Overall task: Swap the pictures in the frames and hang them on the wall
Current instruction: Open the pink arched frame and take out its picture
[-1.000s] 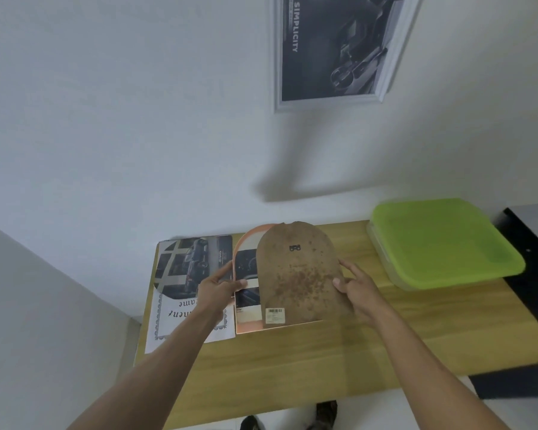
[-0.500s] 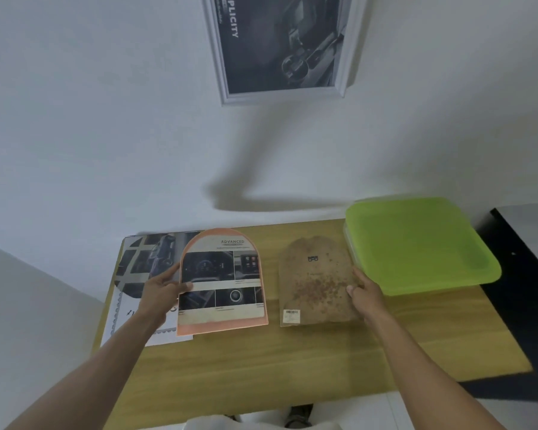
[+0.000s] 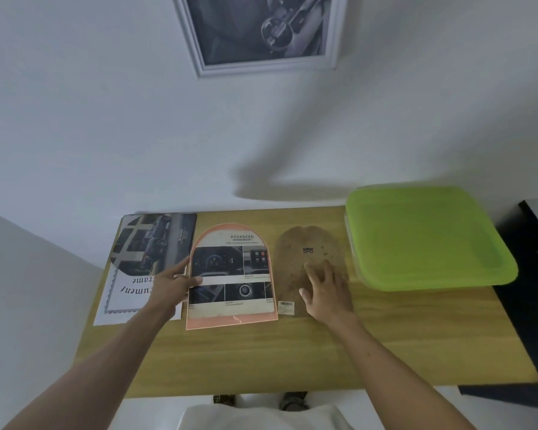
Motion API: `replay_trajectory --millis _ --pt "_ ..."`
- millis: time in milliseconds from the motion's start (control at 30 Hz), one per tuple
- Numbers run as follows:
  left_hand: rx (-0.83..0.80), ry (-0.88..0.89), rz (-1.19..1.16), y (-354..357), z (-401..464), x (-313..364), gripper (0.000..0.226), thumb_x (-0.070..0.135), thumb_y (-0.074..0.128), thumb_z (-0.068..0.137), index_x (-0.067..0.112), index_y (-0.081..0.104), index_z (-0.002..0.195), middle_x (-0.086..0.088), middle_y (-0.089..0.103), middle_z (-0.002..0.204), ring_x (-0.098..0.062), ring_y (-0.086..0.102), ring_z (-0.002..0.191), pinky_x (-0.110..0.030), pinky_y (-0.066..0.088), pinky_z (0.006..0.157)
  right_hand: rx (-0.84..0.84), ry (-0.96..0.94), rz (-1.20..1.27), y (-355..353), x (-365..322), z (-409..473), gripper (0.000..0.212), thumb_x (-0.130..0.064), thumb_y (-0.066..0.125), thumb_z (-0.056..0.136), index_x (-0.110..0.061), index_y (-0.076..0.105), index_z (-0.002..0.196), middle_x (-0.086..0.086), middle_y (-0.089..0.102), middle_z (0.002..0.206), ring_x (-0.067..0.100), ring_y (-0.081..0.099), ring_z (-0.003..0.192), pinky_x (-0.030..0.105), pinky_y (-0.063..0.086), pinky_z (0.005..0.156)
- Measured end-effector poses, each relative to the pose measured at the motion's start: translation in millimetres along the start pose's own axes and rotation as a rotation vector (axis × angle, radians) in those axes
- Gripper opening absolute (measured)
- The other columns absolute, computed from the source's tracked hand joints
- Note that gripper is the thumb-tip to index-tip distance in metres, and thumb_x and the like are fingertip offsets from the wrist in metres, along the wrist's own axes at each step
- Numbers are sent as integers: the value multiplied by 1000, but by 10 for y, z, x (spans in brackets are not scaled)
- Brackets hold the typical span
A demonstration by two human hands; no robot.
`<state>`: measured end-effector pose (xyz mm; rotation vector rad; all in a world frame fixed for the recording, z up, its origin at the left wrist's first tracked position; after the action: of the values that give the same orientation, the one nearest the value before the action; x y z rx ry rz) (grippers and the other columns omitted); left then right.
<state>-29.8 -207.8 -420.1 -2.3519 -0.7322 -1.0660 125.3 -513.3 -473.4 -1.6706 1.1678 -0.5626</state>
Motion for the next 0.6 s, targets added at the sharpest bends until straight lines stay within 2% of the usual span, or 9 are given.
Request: replay_trajectory --millis 67,233,333,400,500,600 --pt "17 -9 18 19 -2 -46 68 -4 74 78 24 55 137 -14 74 97 -32 73 82 -44 59 79 -21 25 1 32 61 17 65 -54 33 100 -35 8 157 15 2 163 37 8 150 51 11 122" --pt "37 -21 -17 103 -66 -83 69 -5 72 79 22 52 139 -7 77 80 -23 74 70 -32 59 62 -13 64 -15 18 224 45 65 -54 32 100 -32 9 157 17 6 162 38 8 149 50 14 121" --pt "45 -20 -30 123 -55 -106 69 -7 71 80 19 50 141 -8 76 81 -23 74 71 -34 59 67 95 -13 -7 -52 174 29 60 -49 38 101 -18 29 152 22 27 154 38 28 143 47 28 115" --pt "47 -15 -33 121 -40 -116 69 -6 70 81 20 50 142 -12 75 87 -26 73 76 -38 59 75 154 -125 86 -96 33 22 52 -43 42 101 -13 43 144 17 44 144 32 44 131 41 40 108" --pt "45 12 -5 111 -8 -161 69 -6 68 83 21 48 143 -22 74 88 -28 73 78 -40 58 79 80 -239 250 -128 -270 37 45 -35 45 103 -12 47 142 9 55 136 24 52 125 34 43 104" --pt "69 76 93 105 48 -204 67 -1 67 86 23 45 144 -15 75 81 -29 74 77 -42 60 77 25 -308 247 -110 -572 86 42 -31 48 102 -12 48 140 9 59 128 24 56 114 32 46 92"
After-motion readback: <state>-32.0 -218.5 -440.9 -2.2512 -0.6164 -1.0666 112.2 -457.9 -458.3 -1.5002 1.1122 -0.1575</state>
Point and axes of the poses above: each hand's wrist, its own z-axis towards the middle knuckle, its own y-axis out of the palm, x = y × z, the point moved 3 cm from there along z, towards the middle knuckle
